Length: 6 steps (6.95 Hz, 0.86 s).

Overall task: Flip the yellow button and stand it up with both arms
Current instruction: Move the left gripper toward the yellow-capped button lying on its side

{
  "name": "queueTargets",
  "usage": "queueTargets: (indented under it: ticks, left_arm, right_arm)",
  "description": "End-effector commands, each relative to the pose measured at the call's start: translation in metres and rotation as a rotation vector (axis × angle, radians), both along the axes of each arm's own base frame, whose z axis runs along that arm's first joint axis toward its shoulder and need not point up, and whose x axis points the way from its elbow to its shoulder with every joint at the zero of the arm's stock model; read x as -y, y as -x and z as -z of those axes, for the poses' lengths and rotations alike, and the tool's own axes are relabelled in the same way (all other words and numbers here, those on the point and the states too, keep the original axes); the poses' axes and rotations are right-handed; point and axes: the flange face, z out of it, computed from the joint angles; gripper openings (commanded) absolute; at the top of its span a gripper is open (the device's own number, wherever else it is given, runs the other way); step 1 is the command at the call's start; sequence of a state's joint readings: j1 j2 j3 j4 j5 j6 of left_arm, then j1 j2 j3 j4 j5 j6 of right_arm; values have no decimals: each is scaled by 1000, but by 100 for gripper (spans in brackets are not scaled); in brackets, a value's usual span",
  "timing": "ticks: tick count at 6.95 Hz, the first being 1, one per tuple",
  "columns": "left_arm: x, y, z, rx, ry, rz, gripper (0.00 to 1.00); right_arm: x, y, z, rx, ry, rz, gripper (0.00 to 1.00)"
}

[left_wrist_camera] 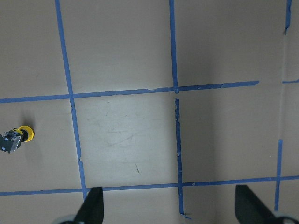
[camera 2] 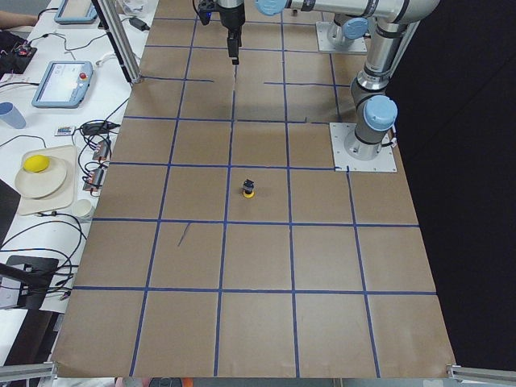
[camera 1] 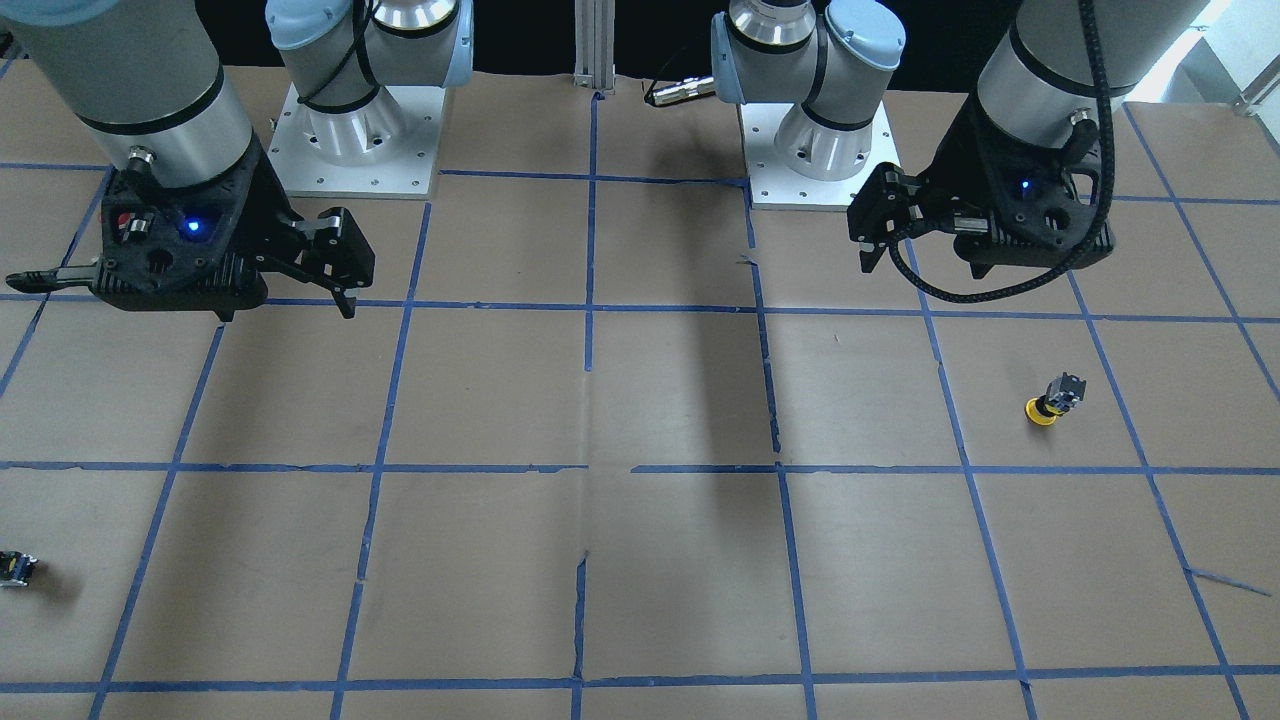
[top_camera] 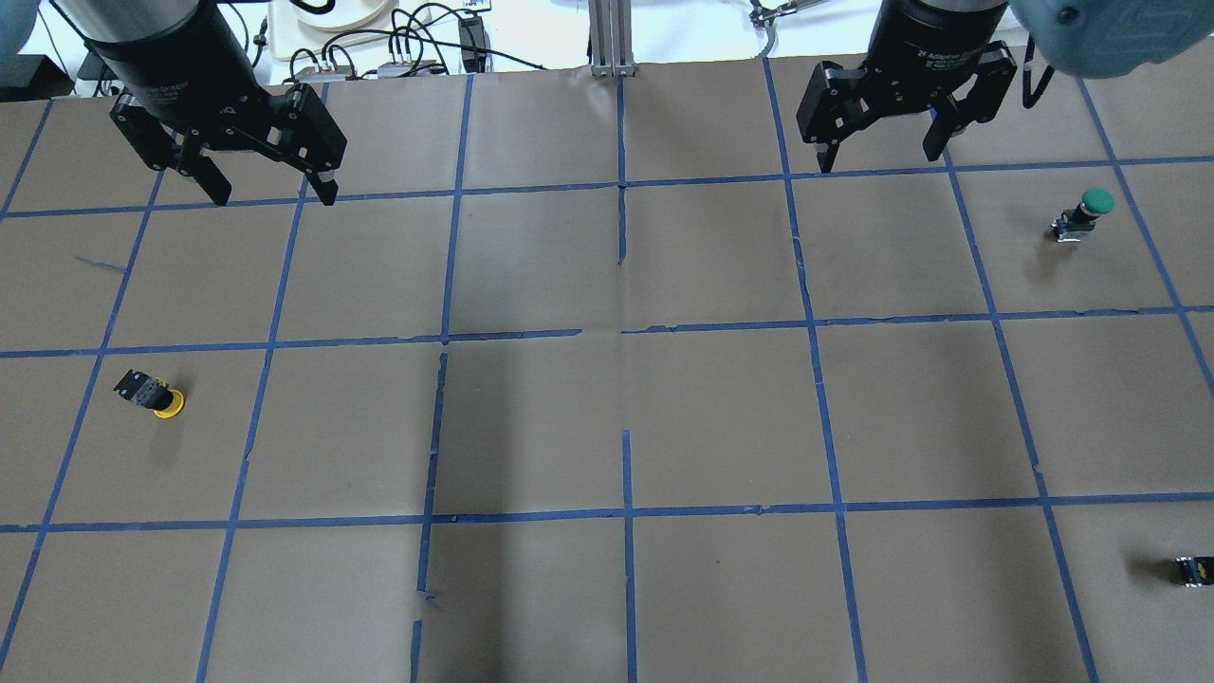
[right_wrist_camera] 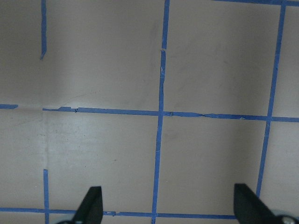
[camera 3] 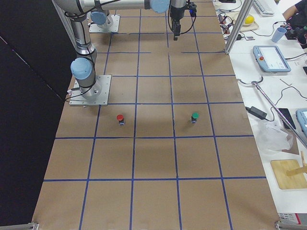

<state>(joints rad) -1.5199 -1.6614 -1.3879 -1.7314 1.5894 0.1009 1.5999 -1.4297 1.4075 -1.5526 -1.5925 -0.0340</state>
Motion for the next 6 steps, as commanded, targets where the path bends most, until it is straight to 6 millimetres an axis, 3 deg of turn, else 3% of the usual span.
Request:
queueTargets:
  ticks: [1, 4, 6]
  left_arm:
    - [-2, 2, -1, 2, 0, 14, 100]
    - [-13, -1, -2, 4, -5, 41, 100]
    - [-4, -13, 19, 20, -45, 31, 100]
  right_arm:
    - [0, 0, -1, -1, 2, 0, 99]
    - [0, 0, 0, -1, 1, 0, 99]
    - [0, 1, 0, -6, 1, 0, 99]
